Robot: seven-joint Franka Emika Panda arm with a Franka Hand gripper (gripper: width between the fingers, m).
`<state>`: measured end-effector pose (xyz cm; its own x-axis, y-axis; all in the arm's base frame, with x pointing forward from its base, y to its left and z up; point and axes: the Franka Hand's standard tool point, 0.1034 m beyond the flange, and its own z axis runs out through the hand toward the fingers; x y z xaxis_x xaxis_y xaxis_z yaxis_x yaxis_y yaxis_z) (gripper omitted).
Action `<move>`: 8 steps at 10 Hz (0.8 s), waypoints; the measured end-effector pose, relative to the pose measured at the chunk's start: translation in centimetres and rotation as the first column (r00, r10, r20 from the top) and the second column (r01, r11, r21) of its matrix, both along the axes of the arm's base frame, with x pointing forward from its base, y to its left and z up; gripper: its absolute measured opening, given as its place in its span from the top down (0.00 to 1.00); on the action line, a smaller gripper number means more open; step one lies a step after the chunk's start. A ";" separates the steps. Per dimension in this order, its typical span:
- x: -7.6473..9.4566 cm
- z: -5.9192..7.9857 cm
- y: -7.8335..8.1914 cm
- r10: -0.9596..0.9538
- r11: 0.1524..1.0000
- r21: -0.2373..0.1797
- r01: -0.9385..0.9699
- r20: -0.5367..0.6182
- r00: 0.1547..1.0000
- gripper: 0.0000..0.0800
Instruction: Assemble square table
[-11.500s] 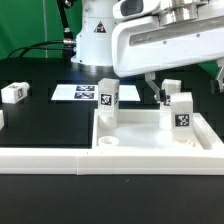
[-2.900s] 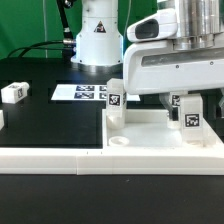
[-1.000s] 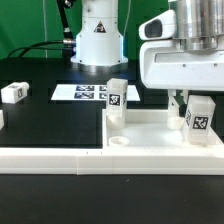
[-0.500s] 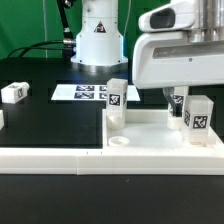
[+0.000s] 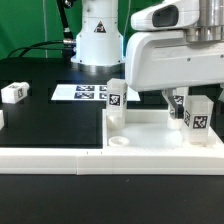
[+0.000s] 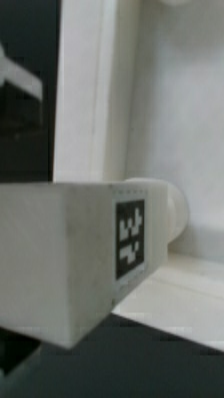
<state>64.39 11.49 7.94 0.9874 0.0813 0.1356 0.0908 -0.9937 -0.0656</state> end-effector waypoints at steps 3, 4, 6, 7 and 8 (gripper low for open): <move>0.0 0.0 -0.2 -0.223 0.974 0.025 0.223 -0.020 0.975 0.64; 0.0 -0.1 -0.4 -0.302 0.953 0.031 0.303 -0.029 0.953 0.64; -0.3 -0.2 -0.9 -0.629 0.775 0.030 0.631 -0.059 0.775 0.64; -0.5 -0.2 -1.0 -0.781 0.619 0.024 0.785 -0.085 0.619 0.64; -0.8 -0.3 -1.1 -0.888 0.447 0.016 0.895 -0.118 0.445 0.64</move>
Offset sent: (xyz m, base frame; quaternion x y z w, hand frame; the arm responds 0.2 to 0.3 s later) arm 0.0000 0.0000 0.0000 0.0000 0.0000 0.1938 0.9810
